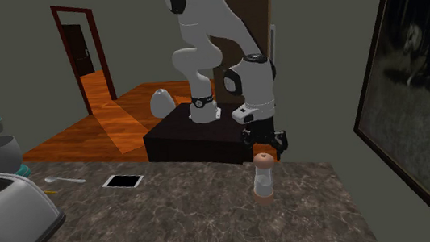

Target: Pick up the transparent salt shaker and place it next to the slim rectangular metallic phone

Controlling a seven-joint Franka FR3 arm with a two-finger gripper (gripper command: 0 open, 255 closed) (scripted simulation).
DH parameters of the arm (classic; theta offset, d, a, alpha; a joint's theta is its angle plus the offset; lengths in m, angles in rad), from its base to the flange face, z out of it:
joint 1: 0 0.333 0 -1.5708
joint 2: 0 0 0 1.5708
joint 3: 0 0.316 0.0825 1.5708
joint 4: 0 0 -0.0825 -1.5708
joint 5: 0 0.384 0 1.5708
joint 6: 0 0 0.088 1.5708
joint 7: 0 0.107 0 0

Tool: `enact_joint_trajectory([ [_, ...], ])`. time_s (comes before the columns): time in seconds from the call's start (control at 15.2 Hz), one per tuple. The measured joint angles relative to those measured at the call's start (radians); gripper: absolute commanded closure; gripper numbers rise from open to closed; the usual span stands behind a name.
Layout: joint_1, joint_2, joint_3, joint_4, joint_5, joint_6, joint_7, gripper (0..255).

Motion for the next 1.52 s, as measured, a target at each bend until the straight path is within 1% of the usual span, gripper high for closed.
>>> enact_joint_trajectory([
  [0.13,0.000,0.000,0.000,0.000,0.000,0.000,0.000,0],
  [0.2,0.000,0.000,0.000,0.000,0.000,0.000,0.000,255],
  [0.86,0.000,0.000,0.000,0.000,0.000,0.001,0.000,255],
  [1.12,-0.013,-0.035,0.016,-0.003,0.022,-0.030,-0.014,255],
  [1.52,-0.035,-0.106,0.046,0.000,0.068,-0.099,-0.040,255],
])
